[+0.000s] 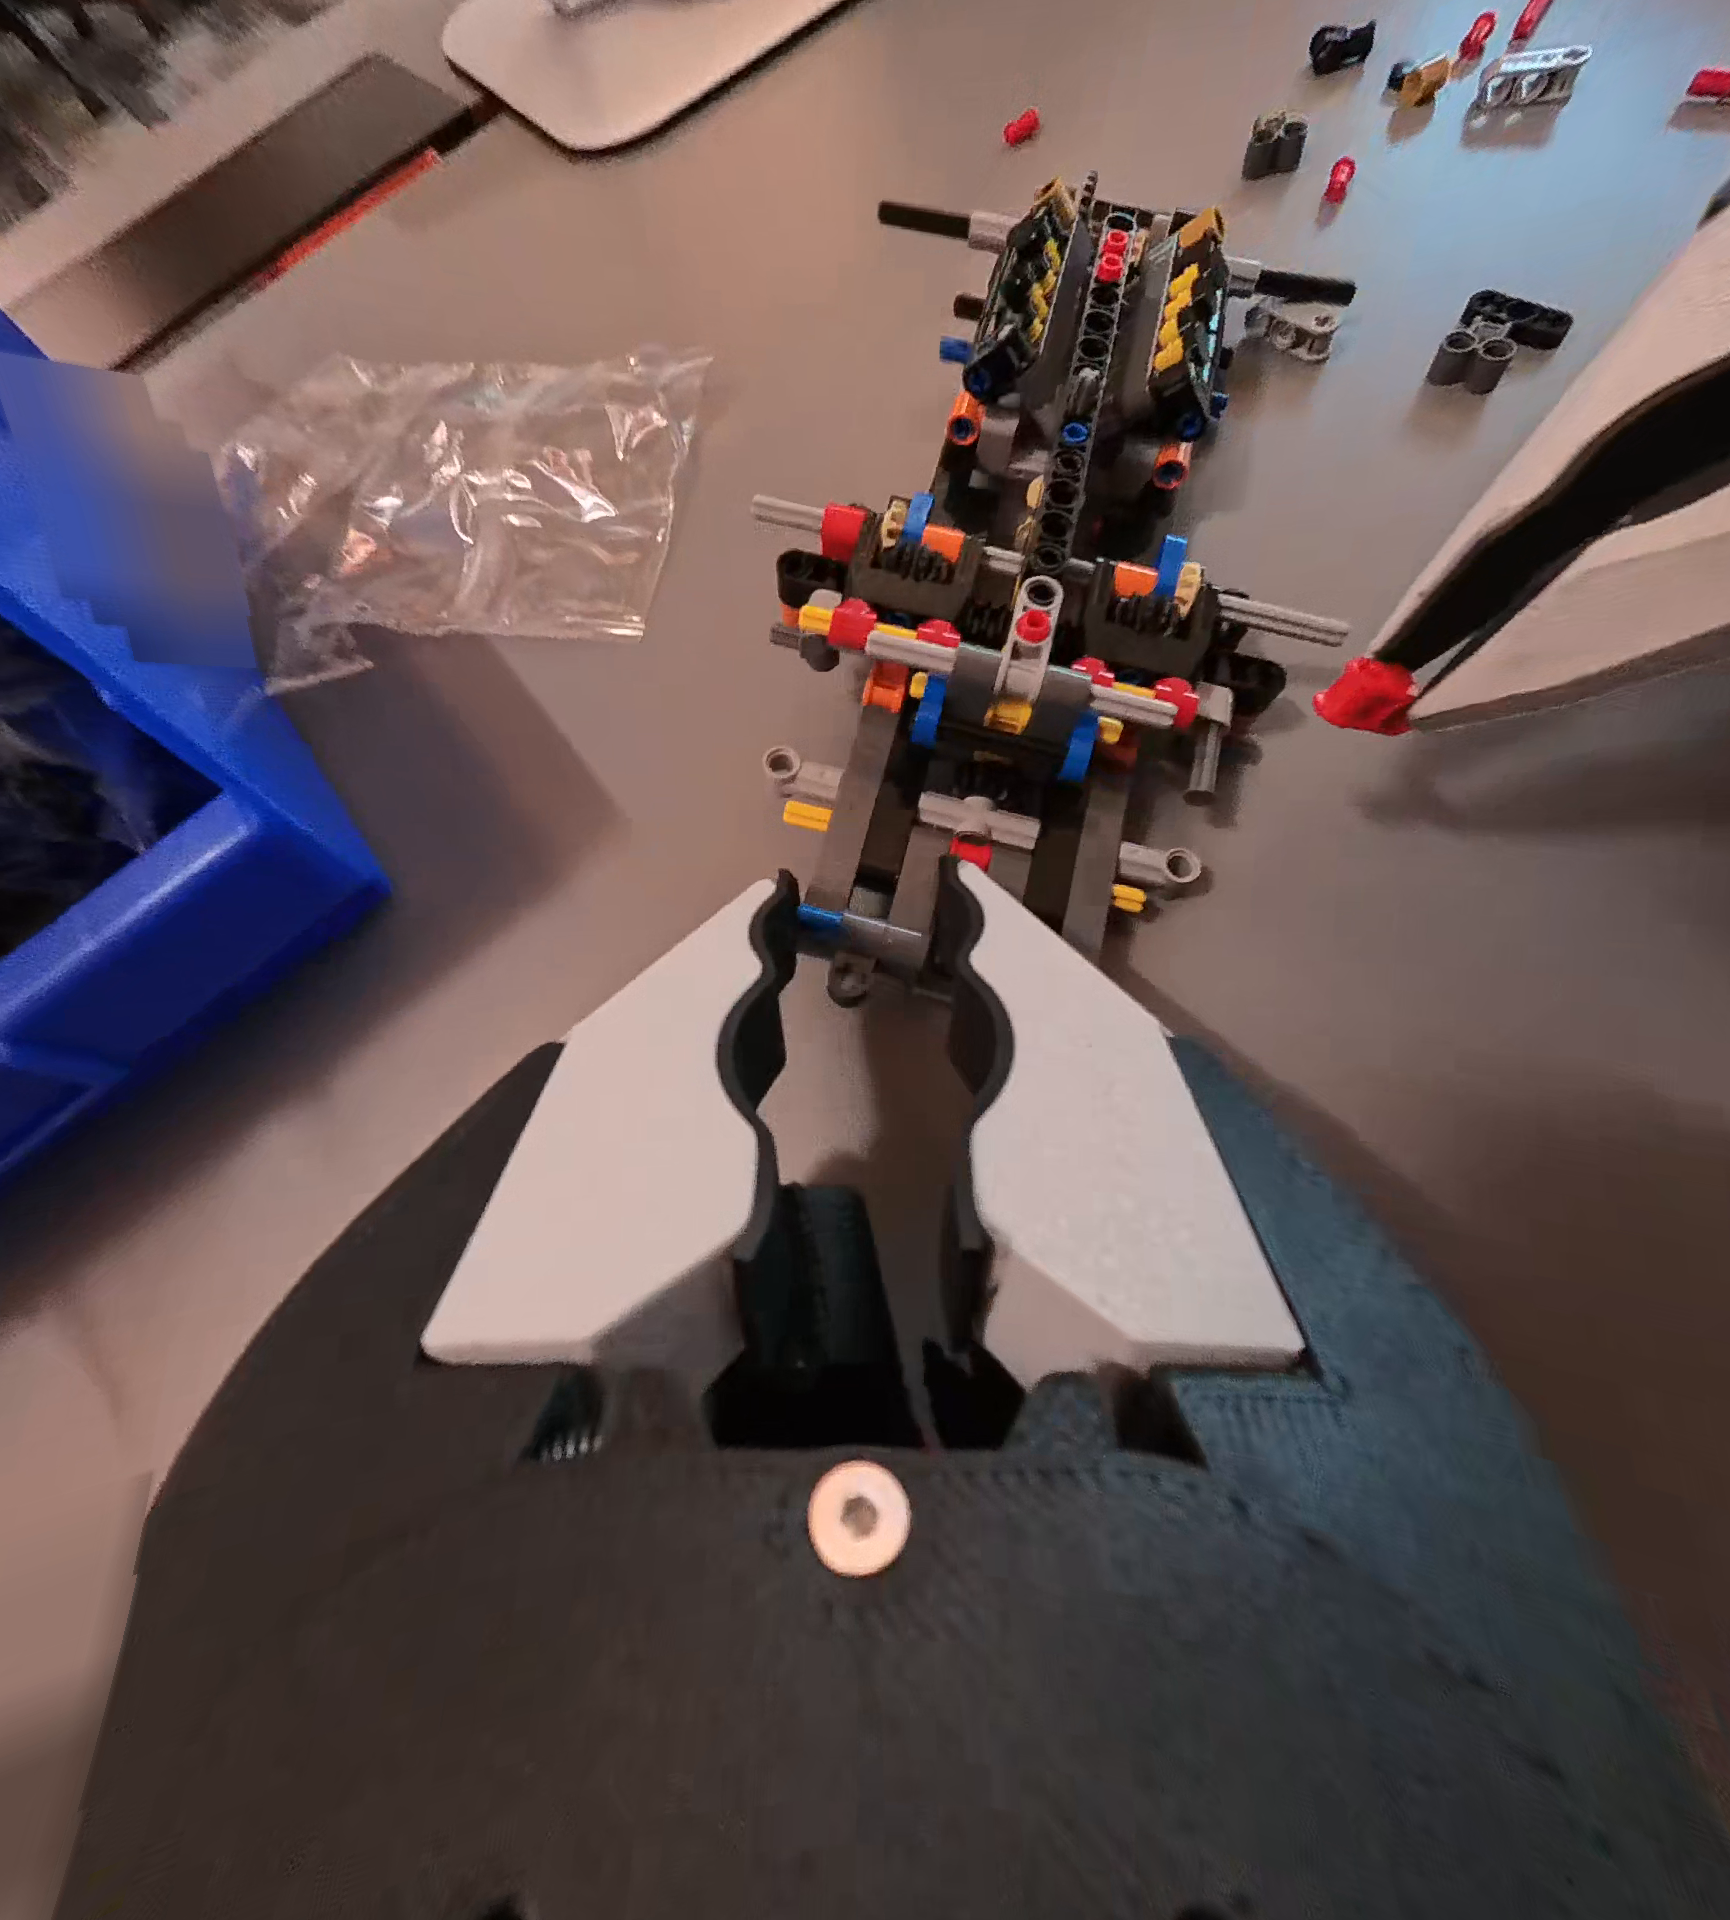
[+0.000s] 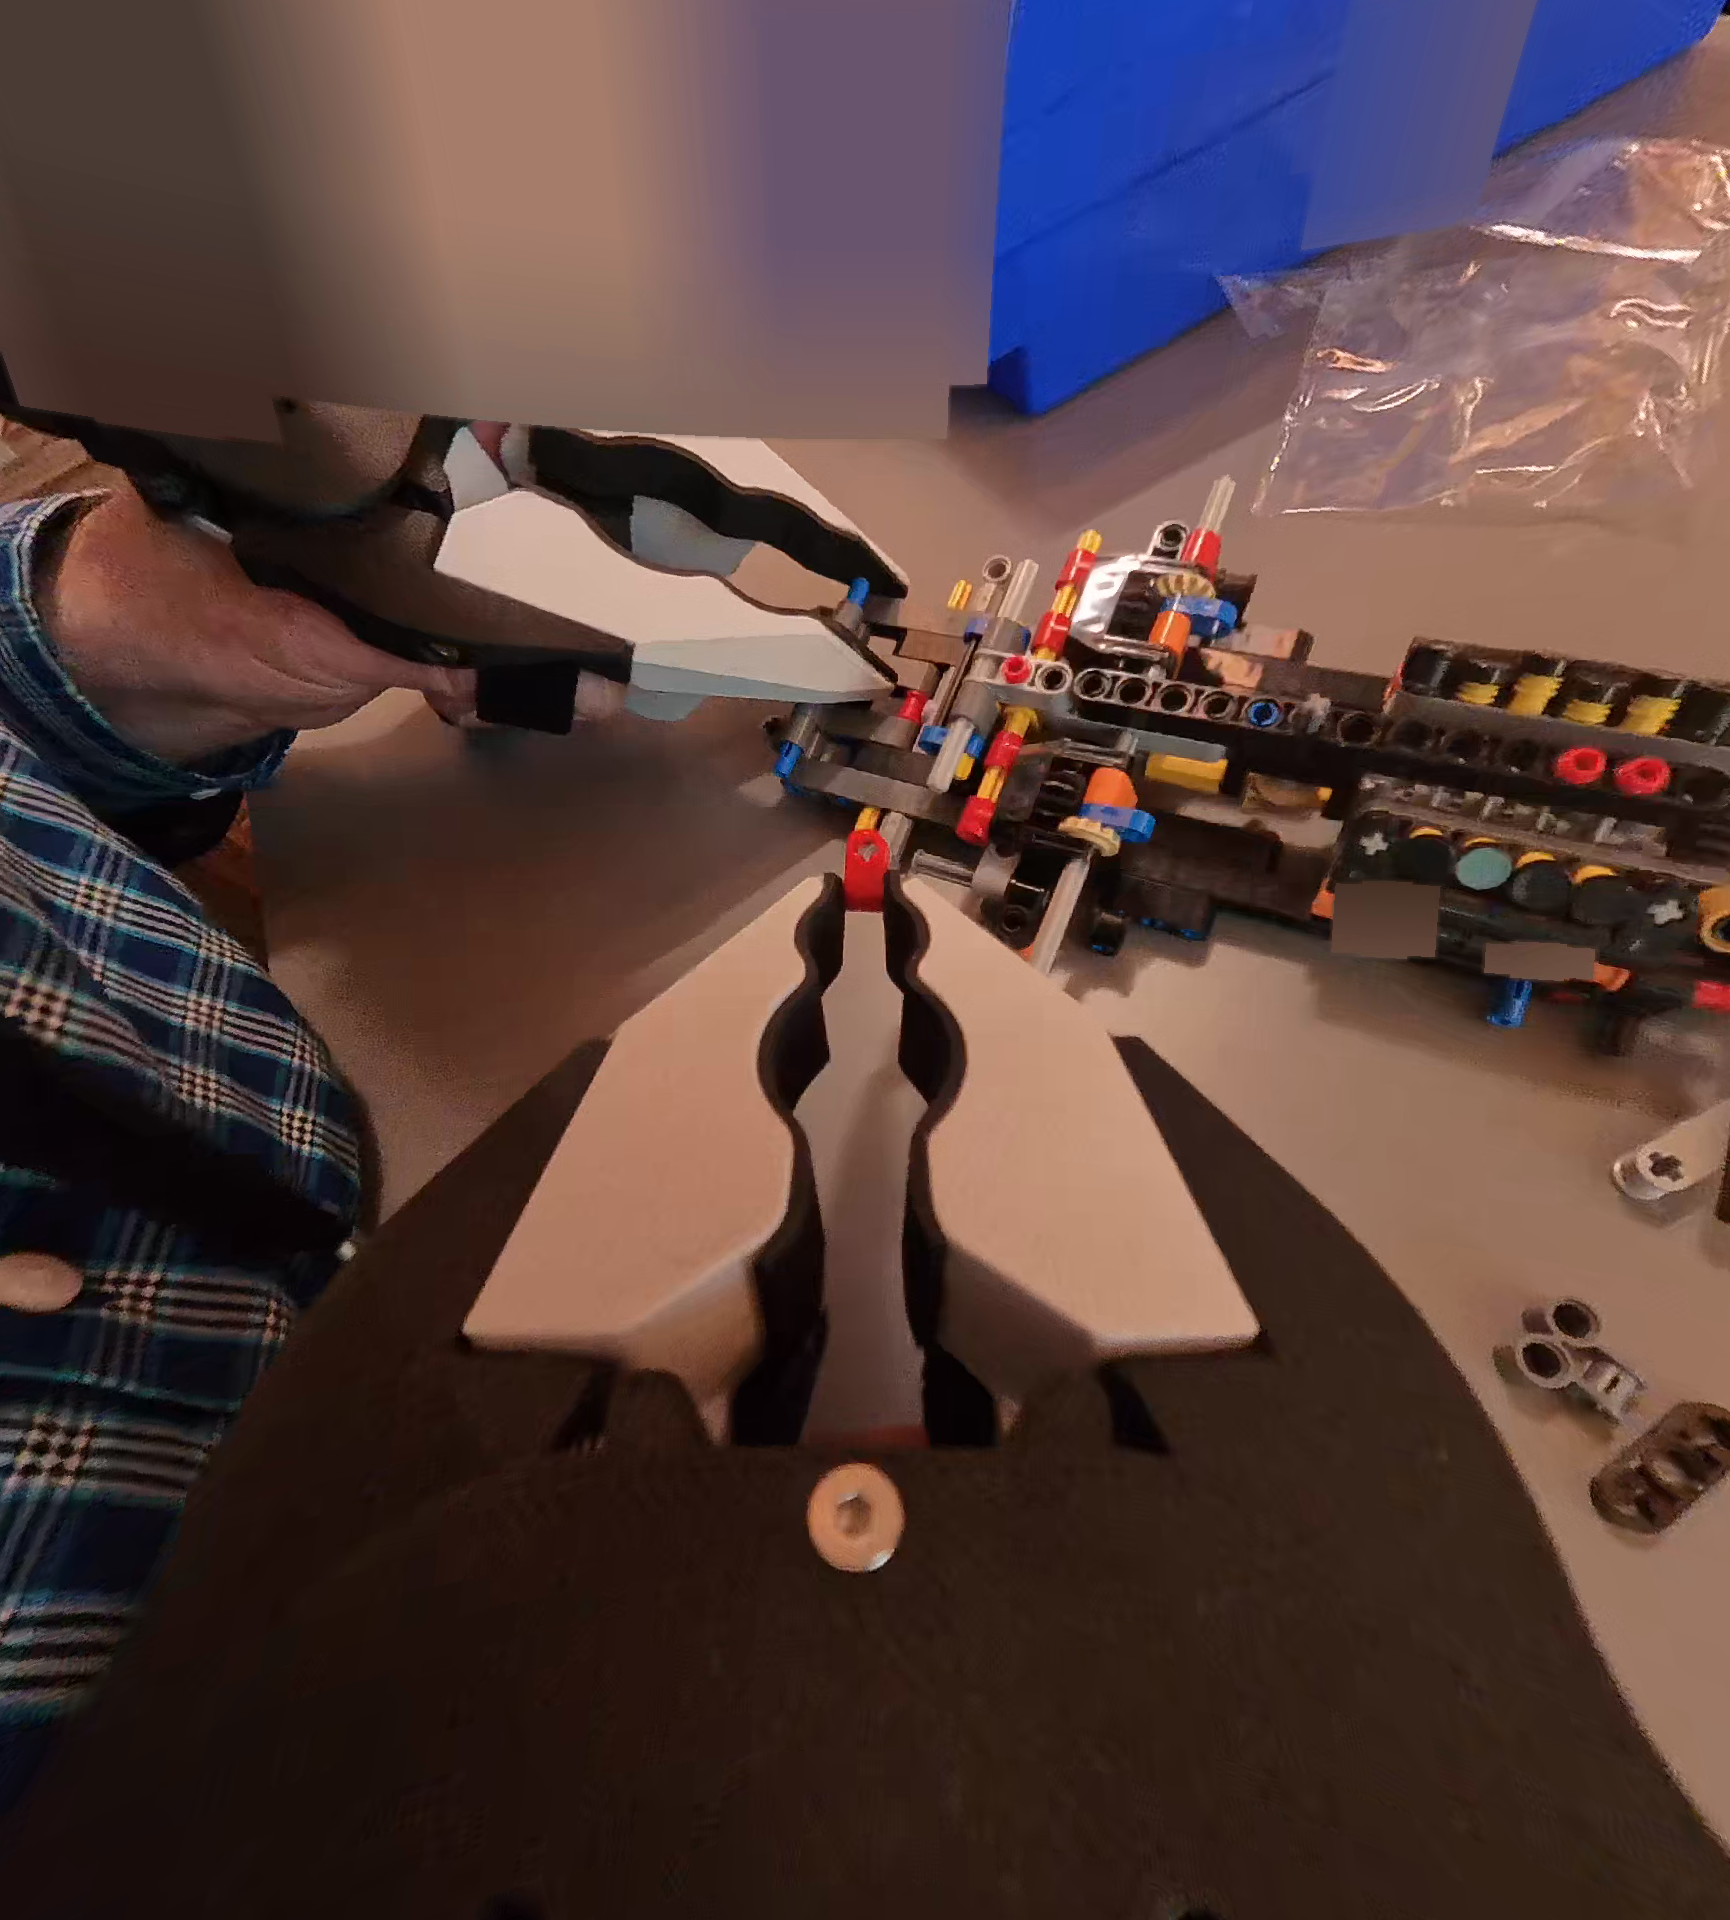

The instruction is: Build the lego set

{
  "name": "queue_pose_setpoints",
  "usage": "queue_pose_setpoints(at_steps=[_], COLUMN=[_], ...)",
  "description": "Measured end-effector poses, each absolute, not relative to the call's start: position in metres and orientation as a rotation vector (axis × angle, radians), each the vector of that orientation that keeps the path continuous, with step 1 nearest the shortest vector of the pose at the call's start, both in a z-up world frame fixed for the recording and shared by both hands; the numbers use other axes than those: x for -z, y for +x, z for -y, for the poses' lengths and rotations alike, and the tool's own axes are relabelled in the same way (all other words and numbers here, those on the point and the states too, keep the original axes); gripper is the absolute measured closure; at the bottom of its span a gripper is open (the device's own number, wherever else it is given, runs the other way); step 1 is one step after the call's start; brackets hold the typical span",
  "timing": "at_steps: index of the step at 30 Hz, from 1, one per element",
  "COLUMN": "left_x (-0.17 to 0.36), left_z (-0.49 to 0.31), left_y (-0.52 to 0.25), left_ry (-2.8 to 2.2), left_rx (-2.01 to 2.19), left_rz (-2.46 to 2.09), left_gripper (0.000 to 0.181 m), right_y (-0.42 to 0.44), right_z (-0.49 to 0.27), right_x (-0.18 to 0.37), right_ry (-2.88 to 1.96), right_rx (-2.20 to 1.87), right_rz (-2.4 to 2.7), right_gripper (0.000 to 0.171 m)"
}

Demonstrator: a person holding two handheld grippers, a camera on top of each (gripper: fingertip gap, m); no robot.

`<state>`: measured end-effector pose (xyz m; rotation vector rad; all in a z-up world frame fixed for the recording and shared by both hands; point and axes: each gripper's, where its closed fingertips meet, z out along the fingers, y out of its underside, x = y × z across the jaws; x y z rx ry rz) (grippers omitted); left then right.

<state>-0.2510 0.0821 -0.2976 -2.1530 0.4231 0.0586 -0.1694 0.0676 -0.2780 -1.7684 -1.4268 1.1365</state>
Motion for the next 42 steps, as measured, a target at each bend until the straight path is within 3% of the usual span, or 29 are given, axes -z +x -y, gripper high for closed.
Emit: queue_pose_setpoints(at_steps=[20, 21, 34, 42], left_x=[0.268, 0.264, 0.282, 0.246], left_z=[-0.075, -0.075, -0.075, -0.066], left_y=[-0.238, -0.239, -0.24, -0.197], left_ry=[-1.885, -1.866, -1.982, -1.79], left_rx=[-0.414, -0.429, -0.283, -0.161], left_rz=[-0.594, -0.588, -0.559, -0.7], left_gripper=[0.157, 0.181, 0.176, 0.166], right_y=[-0.162, -0.162, -0.148, -0.125], right_z=[-0.066, -0.066, -0.066, -0.063], right_x=[0.28, 0.279, 0.274, 0.264], right_ry=[-1.765, -1.763, -1.753, -1.649], right_rx=[-1.131, -1.131, -1.084, -1.043], right_rz=[1.444, 1.442, 1.416, 1.455], right_gripper=[0.167, 0.167, 0.167, 0.167])
